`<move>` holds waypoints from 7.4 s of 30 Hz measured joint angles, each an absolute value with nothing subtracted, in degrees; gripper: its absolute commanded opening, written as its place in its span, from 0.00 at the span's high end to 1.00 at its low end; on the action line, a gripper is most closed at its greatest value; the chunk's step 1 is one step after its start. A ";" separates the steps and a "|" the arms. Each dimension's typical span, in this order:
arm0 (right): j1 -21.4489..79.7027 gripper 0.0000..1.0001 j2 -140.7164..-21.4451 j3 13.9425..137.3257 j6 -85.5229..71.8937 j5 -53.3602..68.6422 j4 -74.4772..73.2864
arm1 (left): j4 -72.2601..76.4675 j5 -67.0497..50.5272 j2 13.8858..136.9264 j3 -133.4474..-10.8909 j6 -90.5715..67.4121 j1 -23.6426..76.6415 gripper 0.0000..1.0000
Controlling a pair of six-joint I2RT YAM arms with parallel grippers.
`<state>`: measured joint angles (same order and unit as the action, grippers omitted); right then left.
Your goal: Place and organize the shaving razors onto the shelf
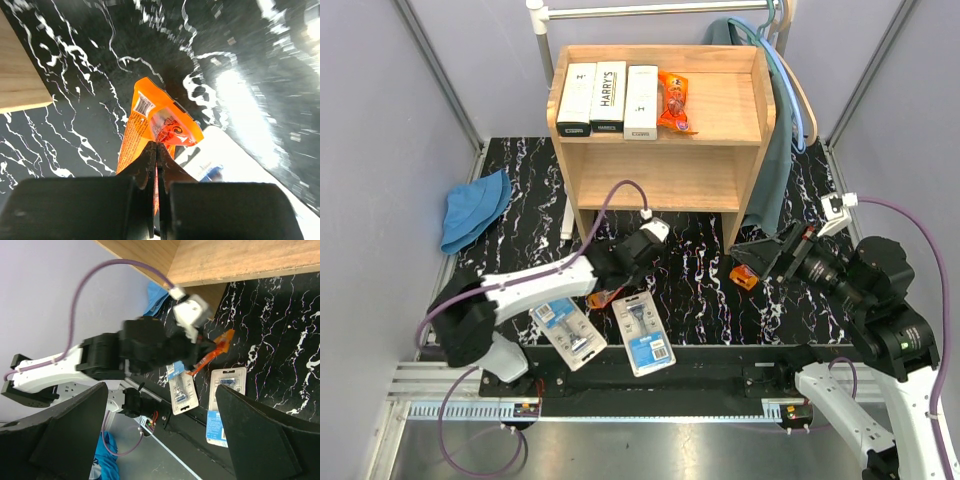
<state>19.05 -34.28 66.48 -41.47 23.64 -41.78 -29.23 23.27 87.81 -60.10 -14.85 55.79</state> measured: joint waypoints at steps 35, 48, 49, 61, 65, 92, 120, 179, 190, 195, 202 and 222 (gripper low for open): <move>19.05 0.00 -31.66 42.70 -50.85 46.72 -14.94 | 17.15 -32.16 59.90 -51.88 -52.10 44.12 1.00; 19.05 0.00 -28.62 33.67 -59.07 51.00 -0.43 | 66.96 -42.06 73.32 -49.01 -83.77 40.27 1.00; 19.07 0.00 -28.56 33.32 -60.16 51.33 1.34 | 67.83 -42.13 73.78 -48.97 -84.64 40.27 1.00; 19.07 0.03 -28.56 32.10 -69.56 53.69 16.60 | 73.82 -42.39 75.64 -48.36 -89.69 40.29 1.00; 19.07 0.05 -28.69 31.64 -71.20 53.69 18.70 | 73.87 -42.33 77.58 -47.92 -90.70 40.29 1.00; 30.22 0.53 -34.35 31.55 -67.29 49.47 16.84 | 73.89 -40.18 84.79 -47.27 -94.59 41.91 1.00; 31.90 0.94 -32.75 33.41 -61.71 41.12 4.38 | 55.22 -38.72 72.66 -39.05 -76.07 36.71 0.01; 31.94 0.98 -87.05 134.65 -28.69 21.34 -67.96 | -43.92 11.35 56.75 -42.68 -42.24 37.76 0.01; 22.85 0.97 -99.13 153.64 -26.50 17.54 -71.70 | -42.61 10.07 56.69 -40.64 -42.17 38.26 0.01; 21.04 0.96 -102.24 155.06 -26.52 17.54 -70.78 | -41.80 9.63 56.21 -39.81 -42.00 38.26 0.01; 19.92 0.94 -105.23 155.94 -26.37 16.80 -70.08 | -41.56 9.04 55.75 -37.67 -41.98 38.30 0.01; 19.75 0.59 -108.49 156.31 -26.13 16.12 -68.38 | -40.60 7.88 55.11 -37.06 -40.47 38.30 0.01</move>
<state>19.75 -108.49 156.31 -26.13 16.12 -68.38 -40.60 7.88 55.11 -37.06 -40.47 38.30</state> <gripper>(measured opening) 0.295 0.988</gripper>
